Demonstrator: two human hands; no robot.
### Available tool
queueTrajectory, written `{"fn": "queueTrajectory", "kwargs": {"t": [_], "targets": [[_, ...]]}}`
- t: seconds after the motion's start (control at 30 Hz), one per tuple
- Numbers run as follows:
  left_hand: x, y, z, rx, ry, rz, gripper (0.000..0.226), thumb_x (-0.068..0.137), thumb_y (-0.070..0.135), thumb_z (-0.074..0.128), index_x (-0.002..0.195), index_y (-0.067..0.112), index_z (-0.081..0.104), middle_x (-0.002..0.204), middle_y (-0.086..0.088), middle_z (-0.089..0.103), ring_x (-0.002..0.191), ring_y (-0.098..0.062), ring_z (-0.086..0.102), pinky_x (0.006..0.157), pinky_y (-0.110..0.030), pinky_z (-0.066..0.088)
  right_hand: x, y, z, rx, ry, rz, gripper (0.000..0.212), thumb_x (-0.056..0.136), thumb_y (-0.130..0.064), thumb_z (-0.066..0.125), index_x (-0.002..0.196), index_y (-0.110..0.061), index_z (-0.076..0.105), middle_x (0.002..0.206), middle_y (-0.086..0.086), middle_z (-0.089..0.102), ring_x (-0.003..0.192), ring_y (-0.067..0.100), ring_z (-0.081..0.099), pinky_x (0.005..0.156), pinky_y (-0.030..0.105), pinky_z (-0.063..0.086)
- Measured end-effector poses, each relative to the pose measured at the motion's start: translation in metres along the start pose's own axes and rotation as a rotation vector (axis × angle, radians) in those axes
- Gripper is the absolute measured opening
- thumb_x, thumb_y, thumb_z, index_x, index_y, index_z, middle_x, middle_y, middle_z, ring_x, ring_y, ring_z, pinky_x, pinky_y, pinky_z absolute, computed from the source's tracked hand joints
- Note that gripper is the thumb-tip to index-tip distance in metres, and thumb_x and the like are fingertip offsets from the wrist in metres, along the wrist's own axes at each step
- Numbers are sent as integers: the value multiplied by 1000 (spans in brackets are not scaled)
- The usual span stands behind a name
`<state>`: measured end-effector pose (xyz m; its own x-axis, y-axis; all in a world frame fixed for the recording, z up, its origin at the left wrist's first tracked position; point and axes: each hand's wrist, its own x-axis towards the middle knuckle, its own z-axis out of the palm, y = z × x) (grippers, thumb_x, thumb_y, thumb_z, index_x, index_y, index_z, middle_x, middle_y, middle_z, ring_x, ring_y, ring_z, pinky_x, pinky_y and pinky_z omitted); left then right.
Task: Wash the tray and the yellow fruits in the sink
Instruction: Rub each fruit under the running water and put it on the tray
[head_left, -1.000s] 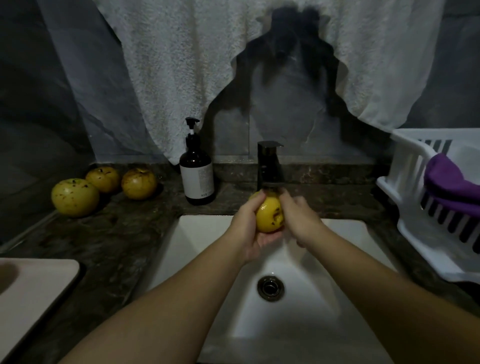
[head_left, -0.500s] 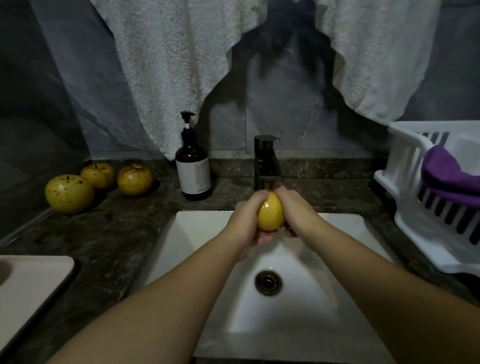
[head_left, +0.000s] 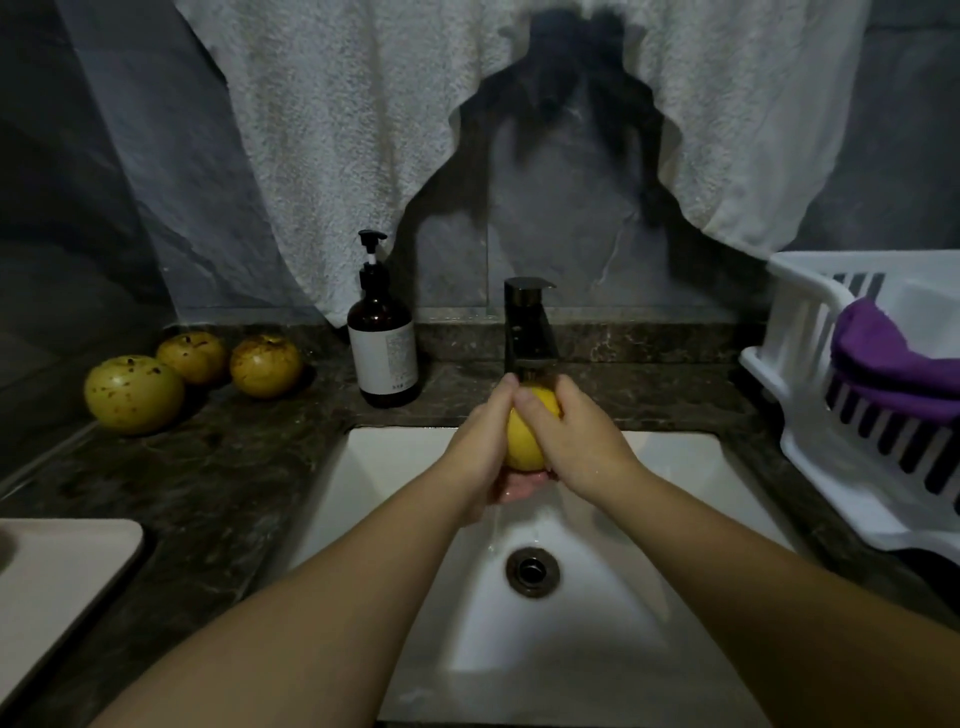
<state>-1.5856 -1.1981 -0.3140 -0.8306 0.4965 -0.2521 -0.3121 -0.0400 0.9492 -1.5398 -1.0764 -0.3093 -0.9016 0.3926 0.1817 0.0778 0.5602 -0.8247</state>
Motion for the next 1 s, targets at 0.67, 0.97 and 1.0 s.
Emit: {"fn": "queueTrajectory", "kwargs": {"t": [0.67, 0.97, 1.0], "targets": [[3, -7, 1, 326, 106, 299, 48, 96, 72, 49, 123, 33, 58, 110, -5, 69, 87, -20, 71, 62, -32, 57, 1, -1, -1, 308, -101, 259, 48, 94, -75, 36, 111, -36, 58, 99, 10, 67, 68, 21, 68, 41, 24, 45], [2, -7, 6, 265, 110, 253, 49, 98, 70, 48, 123, 28, 54, 108, -7, 69, 83, -19, 72, 56, -28, 56, 3, -3, -2, 239, -53, 255, 59, 92, -79, 32, 115, -31, 56, 96, 10, 68, 62, 20, 67, 44, 24, 46], [0, -5, 6, 222, 76, 189, 54, 97, 74, 45, 122, 27, 56, 101, -8, 70, 74, -19, 71, 56, -29, 55, 3, -1, -2, 136, -7, 156, 61, 89, -81, 33, 118, -32, 56, 101, 6, 67, 72, 19, 68, 50, 27, 50]]}}
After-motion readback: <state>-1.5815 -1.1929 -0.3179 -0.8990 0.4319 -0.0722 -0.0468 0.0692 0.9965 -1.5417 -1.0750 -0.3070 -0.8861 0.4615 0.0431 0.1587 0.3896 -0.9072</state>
